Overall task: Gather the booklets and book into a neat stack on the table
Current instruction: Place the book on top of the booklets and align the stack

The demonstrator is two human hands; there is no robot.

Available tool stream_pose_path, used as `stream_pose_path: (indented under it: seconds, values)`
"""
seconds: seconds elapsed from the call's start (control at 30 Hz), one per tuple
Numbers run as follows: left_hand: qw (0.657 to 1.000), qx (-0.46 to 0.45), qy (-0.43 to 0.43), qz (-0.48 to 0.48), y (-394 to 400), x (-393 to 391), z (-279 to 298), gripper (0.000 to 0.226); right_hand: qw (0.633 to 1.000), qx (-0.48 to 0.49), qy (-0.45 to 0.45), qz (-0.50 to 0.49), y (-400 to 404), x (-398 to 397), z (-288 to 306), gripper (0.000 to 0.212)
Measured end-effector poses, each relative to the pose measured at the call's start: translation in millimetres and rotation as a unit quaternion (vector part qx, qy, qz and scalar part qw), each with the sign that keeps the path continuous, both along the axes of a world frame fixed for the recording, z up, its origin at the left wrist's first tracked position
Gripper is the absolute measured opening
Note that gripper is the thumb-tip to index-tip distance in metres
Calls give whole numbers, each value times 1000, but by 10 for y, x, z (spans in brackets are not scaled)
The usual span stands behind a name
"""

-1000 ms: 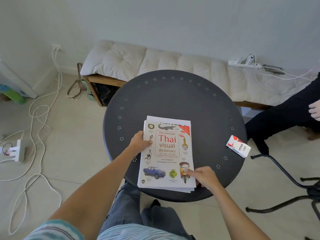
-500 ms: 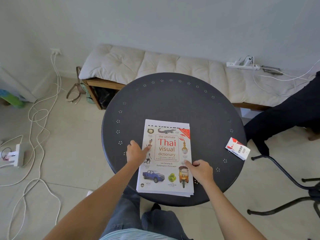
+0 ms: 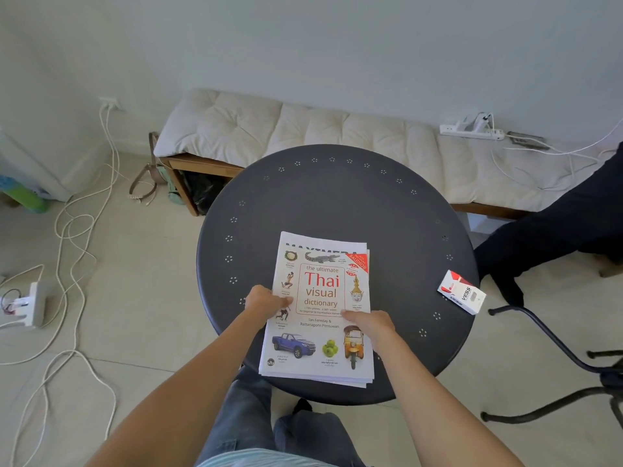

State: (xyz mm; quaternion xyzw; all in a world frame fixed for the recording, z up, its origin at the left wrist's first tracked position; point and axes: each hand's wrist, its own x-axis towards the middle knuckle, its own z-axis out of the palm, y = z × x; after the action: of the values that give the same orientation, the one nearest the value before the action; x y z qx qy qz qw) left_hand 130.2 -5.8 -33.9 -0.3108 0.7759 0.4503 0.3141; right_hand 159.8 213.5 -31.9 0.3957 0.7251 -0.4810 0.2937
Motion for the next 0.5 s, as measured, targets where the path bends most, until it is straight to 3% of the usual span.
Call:
stream_pose_path:
  seconds: [0.07,0.17,0.33,0.5]
  values:
    - [1000,4,1,6,23,9,42,26,999,27,27,15,-28,33,-3,34]
    - [1000,6,3,11,24,2,110,40,997,27,64,16,-43,73,42,31]
    - [998,20,54,6,9,-4,217,41,997,-36,62,-23,49,29,123,42]
    - [990,29,136,-6,29,-88,415,39,992,-87,95,8,184,-85,283,37]
